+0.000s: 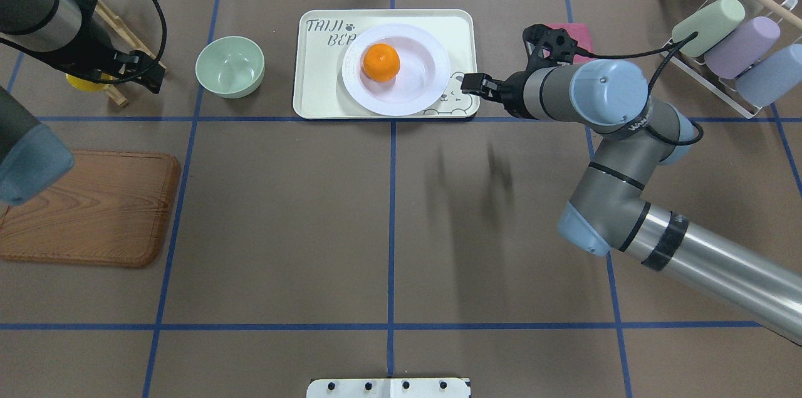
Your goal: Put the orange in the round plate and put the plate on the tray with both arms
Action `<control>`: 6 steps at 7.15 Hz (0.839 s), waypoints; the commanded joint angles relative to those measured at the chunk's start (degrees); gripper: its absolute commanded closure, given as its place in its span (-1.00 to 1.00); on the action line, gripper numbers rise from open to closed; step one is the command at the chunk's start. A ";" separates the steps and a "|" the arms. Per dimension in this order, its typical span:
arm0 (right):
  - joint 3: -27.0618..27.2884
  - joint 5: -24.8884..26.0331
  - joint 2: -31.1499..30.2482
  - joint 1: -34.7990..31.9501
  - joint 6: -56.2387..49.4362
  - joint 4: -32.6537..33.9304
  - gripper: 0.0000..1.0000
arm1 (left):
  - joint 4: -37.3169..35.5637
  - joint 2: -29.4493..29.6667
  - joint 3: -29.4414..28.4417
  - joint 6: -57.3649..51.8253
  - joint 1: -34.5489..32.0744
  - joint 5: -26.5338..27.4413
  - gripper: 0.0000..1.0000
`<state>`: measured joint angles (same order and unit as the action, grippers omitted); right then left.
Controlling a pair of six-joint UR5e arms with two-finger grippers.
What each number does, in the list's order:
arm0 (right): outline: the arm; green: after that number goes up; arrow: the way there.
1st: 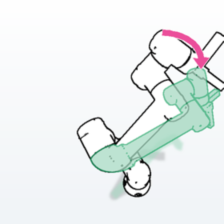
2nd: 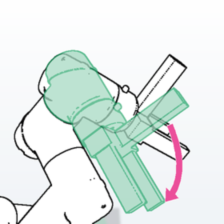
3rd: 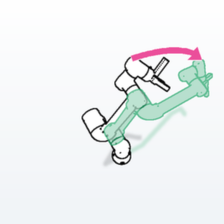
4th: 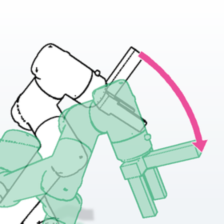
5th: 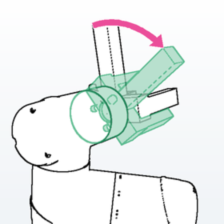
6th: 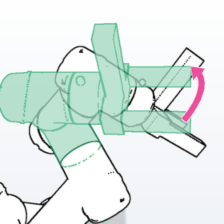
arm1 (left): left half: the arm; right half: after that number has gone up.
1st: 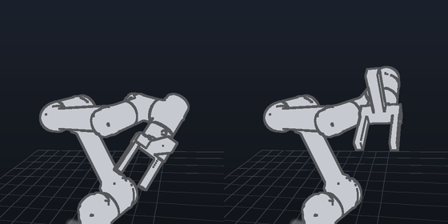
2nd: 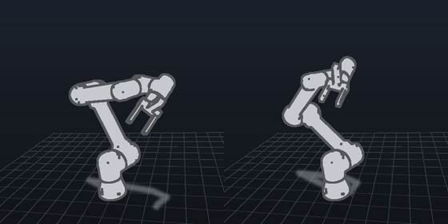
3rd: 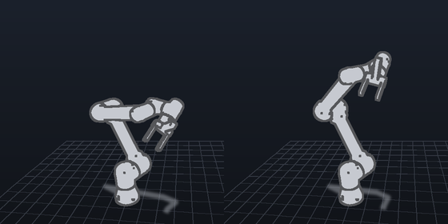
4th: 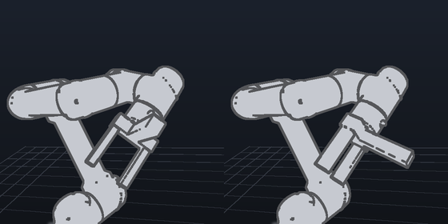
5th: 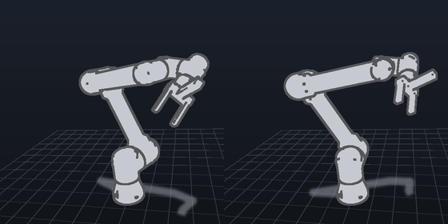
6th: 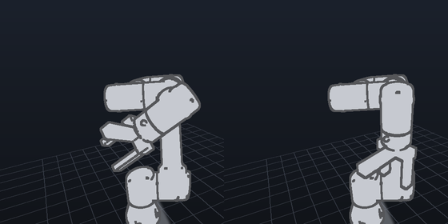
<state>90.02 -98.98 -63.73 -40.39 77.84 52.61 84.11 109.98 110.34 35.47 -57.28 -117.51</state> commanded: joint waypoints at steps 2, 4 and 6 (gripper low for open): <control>20.91 -4.71 -5.23 -5.39 -22.60 33.71 -1.00 | 0.70 -5.10 0.05 -13.62 -5.90 -3.77 -0.96; 22.39 -21.44 -6.40 -18.09 -38.48 45.15 -1.00 | 2.01 -12.03 -0.04 -22.41 -11.17 -7.90 -0.96; 22.39 -23.54 -13.49 -23.84 -51.59 47.14 -1.00 | 4.99 -20.21 -0.30 -26.41 -15.22 -11.06 -0.97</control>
<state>112.27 -120.31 -73.10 -60.00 34.82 97.89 87.11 94.68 110.20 11.54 -69.92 -126.73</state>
